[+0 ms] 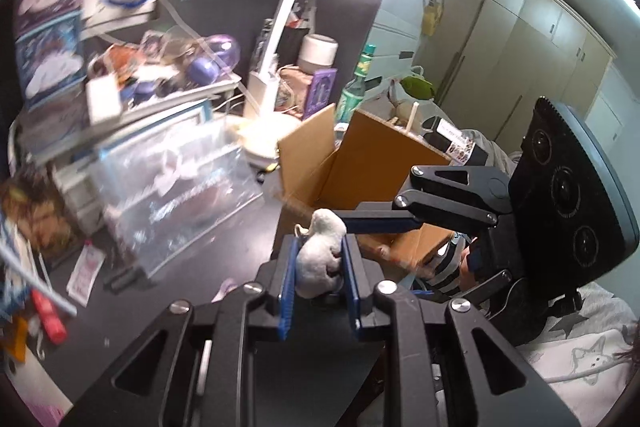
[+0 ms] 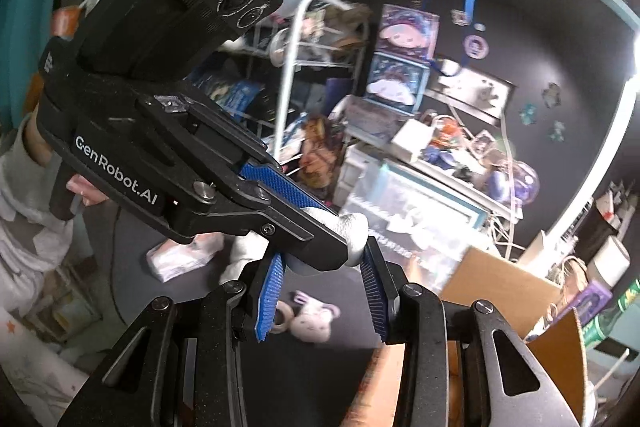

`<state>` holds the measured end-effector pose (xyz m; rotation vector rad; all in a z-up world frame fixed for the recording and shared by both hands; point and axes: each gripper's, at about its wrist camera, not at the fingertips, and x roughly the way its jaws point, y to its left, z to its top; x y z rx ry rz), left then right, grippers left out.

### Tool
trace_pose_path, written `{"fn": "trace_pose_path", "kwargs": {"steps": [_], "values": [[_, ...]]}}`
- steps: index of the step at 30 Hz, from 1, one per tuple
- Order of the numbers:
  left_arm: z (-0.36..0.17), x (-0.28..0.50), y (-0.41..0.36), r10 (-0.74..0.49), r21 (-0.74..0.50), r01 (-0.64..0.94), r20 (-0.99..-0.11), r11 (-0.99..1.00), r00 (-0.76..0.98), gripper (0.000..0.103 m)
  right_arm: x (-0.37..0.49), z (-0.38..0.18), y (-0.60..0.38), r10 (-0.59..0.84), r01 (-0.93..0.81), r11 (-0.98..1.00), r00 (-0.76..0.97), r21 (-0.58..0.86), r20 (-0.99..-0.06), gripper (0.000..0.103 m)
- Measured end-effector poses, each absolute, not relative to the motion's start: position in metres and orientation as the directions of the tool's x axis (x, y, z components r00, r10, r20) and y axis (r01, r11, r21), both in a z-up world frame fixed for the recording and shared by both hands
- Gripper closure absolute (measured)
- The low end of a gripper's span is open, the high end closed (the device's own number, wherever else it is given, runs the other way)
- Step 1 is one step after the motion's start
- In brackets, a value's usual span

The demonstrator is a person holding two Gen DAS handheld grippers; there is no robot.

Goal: Organize objects
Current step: 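Carry the ghost plush into the cardboard box and open the right tool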

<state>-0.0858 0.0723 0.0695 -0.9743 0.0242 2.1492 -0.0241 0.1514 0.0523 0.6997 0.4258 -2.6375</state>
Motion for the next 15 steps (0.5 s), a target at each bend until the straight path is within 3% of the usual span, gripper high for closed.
{"fn": "trace_pose_path", "kwargs": {"steps": [5,15], "values": [[0.081,-0.11,0.108,0.644,-0.266,-0.687,-0.667,-0.676,-0.375,0.084,-0.028,0.065,0.184,-0.241,0.376,-0.912,-0.815,-0.164,-0.526,0.069],[0.06,-0.157,0.179,0.677,-0.342,-0.731,-0.703,-0.591,-0.218,0.084,-0.04,0.059,0.257,-0.168,0.286,-0.955,-0.734,-0.076,-0.658,0.069]]}}
